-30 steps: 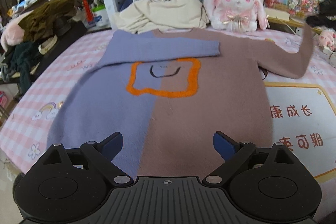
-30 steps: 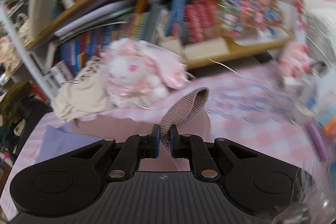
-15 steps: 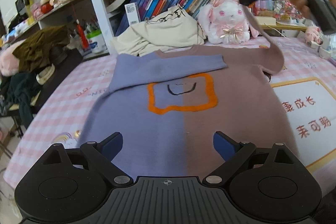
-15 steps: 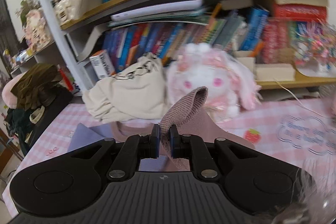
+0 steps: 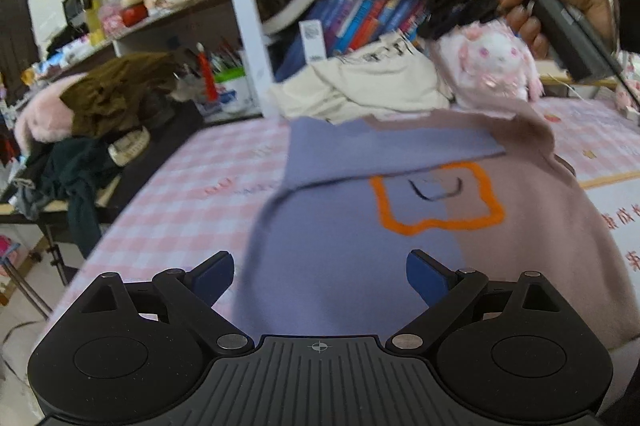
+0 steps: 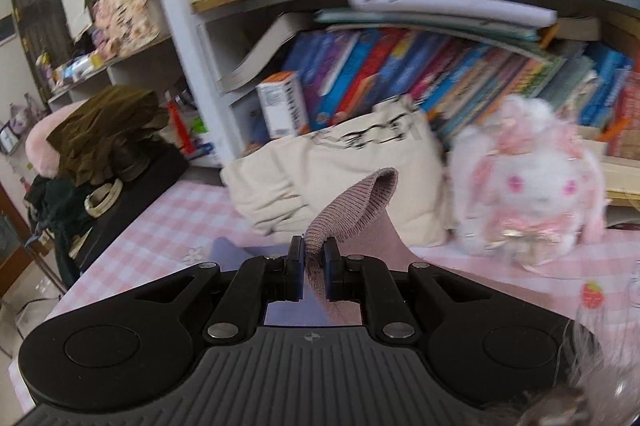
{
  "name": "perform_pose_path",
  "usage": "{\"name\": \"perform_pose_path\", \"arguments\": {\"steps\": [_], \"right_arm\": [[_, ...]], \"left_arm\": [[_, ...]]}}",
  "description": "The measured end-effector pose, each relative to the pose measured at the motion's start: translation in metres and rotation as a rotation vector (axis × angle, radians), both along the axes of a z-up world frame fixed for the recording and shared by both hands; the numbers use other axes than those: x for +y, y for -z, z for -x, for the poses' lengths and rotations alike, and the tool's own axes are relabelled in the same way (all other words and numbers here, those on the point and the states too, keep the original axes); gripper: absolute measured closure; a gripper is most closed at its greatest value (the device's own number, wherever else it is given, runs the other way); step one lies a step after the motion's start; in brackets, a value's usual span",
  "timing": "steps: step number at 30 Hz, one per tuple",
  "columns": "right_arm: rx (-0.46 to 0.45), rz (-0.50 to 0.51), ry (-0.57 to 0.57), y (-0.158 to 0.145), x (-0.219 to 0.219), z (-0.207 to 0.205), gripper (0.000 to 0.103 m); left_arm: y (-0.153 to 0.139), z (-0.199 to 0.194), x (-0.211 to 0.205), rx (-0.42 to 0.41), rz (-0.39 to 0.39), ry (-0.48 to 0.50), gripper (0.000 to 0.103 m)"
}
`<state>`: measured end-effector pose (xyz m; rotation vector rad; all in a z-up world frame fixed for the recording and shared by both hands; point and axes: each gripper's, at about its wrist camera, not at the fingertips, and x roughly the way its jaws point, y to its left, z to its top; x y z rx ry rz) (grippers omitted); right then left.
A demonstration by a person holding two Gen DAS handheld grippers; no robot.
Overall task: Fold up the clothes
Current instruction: 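Fold the mauve sleeve across the sweater body with the right gripper and release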
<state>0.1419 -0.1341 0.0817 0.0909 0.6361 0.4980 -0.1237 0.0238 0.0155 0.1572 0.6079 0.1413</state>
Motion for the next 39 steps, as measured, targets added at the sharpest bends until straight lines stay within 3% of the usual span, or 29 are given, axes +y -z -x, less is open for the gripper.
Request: {"name": "perform_pose_path", "arguments": {"steps": [10, 20, 29, 31, 33, 39], "right_arm": [[0.012, 0.061, -0.071, 0.015, 0.071, -0.001, 0.094], [0.023, 0.145, -0.045, 0.042, 0.094, -0.012, 0.094], [0.057, 0.162, -0.073, 0.062, 0.115, -0.013, 0.092], [0.089, 0.148, -0.107, 0.066, 0.118, -0.016, 0.085], [0.102, 0.104, -0.126, 0.066, 0.115, -0.013, 0.068], [0.111, 0.061, -0.132, 0.060, 0.088, 0.014, 0.062]], "left_arm": [[0.005, 0.008, 0.036, -0.002, 0.051, -0.044, 0.007], [0.009, 0.011, 0.051, -0.006, 0.079, -0.049, 0.007], [0.013, 0.006, 0.054, 0.020, 0.074, -0.023, 0.007], [0.013, 0.006, 0.055, 0.027, 0.073, -0.025, 0.007], [0.014, 0.006, 0.057, 0.032, 0.071, -0.032, 0.007], [0.019, -0.005, 0.074, 0.063, 0.097, -0.060, 0.007]]}}
